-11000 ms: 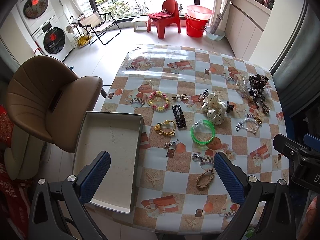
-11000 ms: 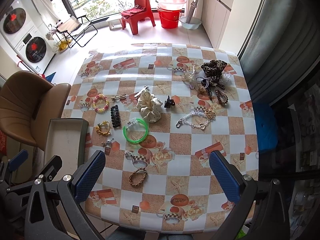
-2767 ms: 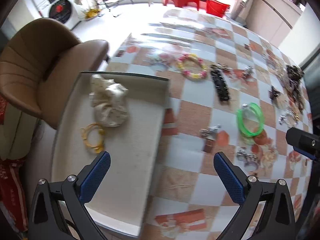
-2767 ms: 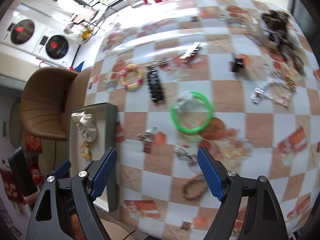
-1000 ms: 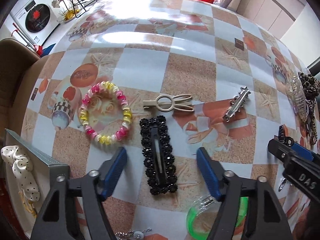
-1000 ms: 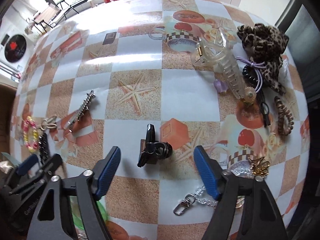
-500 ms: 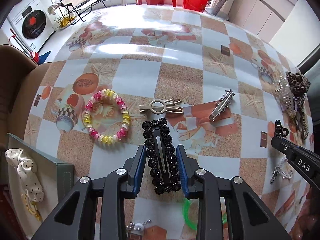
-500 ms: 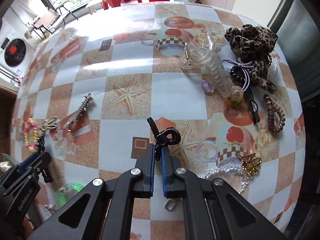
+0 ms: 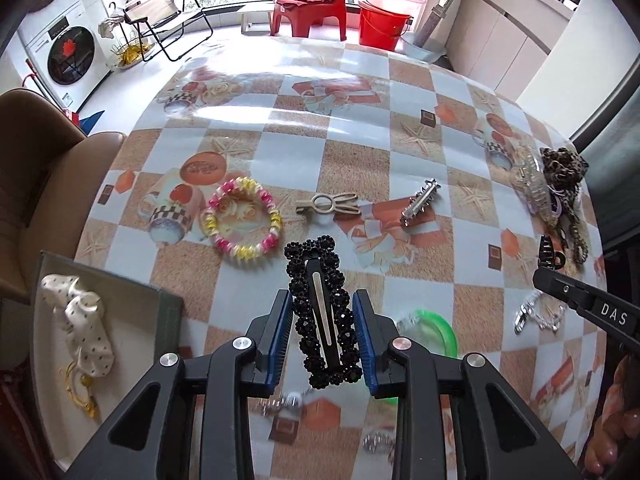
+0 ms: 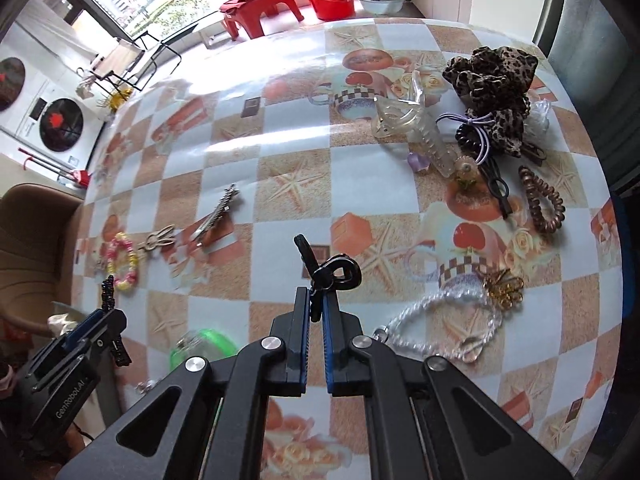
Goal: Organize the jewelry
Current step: 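Carry the beaded clip with the left tool while the right tool carries the claw clip to the tray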
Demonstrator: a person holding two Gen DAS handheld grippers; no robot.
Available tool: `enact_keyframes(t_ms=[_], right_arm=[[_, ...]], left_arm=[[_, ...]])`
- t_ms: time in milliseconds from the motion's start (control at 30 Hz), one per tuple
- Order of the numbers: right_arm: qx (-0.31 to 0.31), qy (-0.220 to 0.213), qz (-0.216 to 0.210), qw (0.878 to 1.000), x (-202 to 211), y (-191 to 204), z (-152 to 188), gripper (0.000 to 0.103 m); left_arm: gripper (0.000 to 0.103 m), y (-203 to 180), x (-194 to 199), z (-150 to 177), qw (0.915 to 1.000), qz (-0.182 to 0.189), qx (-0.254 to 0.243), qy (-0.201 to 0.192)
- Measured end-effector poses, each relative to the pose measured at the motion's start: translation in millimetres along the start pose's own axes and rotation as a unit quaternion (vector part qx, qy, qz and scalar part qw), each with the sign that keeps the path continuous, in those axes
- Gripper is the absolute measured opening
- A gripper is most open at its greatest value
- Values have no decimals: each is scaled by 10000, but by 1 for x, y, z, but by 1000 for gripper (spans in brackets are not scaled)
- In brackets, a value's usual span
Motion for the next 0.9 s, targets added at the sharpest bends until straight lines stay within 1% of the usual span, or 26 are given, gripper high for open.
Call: enact_keyframes(t_ms=[200, 467, 700, 800, 900], right_arm=[[85, 34, -112, 9999, 14, 25, 7, 6], [421, 118, -291, 9986, 35, 65, 33, 6], [904, 229, -539, 9942, 46, 119, 59, 6], [1182, 303, -652, 9904, 44, 149, 69, 6], [1478, 375, -773, 9853, 41, 181, 79, 6]], left_arm=[[34, 3, 25, 20, 10000, 9, -47, -73], [34, 23, 63, 55, 9998, 89, 94, -141], [34, 64, 86, 88, 9988, 25, 474, -128], [34, 89, 93, 102, 9973, -93, 715, -123], [34, 123, 99, 115, 9941, -252, 1046, -126]])
Point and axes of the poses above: each gripper's, at about its wrist camera, not at the fingertips, and x roughly against the way its jaws point, y to its left, z to its underside, the point moved 1 cm from there along -x, roughly the way its jaws point, and after that the axes turned 2 degrees about -x, right-handed, at the moved point
